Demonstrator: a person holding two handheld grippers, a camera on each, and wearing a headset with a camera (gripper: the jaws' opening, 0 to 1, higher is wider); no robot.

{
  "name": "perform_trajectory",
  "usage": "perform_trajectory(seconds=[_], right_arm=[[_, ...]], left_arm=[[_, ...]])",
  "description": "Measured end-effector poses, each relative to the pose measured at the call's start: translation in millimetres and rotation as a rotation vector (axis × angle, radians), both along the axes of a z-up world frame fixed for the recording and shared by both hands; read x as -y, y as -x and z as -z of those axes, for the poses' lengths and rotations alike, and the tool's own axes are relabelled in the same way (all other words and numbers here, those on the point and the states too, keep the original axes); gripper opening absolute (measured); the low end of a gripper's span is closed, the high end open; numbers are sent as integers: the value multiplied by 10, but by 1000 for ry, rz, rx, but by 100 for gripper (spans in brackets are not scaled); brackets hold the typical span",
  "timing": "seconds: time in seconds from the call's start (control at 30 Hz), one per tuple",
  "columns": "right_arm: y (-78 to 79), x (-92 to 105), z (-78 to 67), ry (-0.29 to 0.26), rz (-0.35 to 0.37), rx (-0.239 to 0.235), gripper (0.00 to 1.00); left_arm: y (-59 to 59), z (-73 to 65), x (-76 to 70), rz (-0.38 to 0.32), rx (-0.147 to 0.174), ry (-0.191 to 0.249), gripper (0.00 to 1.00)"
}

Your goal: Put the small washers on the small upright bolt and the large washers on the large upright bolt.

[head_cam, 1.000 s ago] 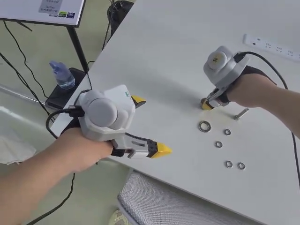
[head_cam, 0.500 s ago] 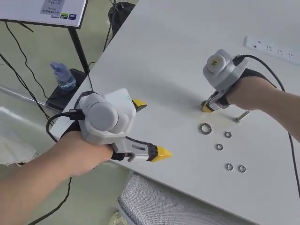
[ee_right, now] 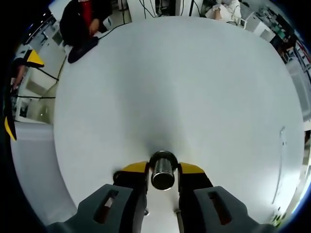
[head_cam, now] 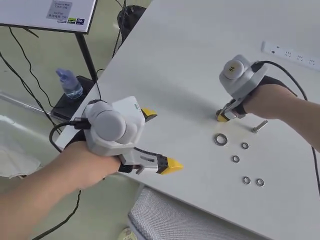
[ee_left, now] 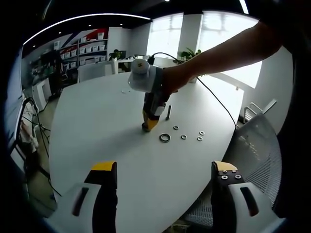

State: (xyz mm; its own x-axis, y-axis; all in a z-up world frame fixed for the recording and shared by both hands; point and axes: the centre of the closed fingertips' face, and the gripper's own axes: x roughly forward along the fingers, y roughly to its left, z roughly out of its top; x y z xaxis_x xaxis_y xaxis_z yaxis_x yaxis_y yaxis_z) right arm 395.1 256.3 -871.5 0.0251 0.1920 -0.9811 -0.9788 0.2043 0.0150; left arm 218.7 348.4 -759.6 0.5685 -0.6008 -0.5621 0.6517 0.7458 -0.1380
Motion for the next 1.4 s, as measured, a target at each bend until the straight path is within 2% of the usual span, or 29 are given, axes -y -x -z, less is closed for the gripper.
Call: perform_trajectory(seconds=[0.07,0.23,0.43,0.6,0.83,0.9,1.07,1.17,1.4], right_arm=[[30,10,-20,-2,-10,0,24],[-19,-25,3,-11,-34,7,25],[18,-49,-49,-22,-48,12,36],[65,-33,-121,-20,-54,12,37],[21,-10,-141,-26,-57,15,37],[19,-53,-187,-55,-67,20,39],[66,-21,-304,-48,-73,25,39],[71,-9,-374,-67,-64,23,39],[111,24,-489,-81,-68,29,38]], left_arm=[[2,1,-2,0,0,-1,79],[-4,0,-23,-7,1,1,79],[13,3,-23,-8,0,3,78],[36,3,-18,-8,-1,2,78],[14,-66,-36,-21,10,13,79],[14,-65,-40,-21,10,11,79],[56,-64,-34,-19,9,10,79],[73,-70,-22,-18,15,10,80],[94,-62,19,-8,3,17,80]])
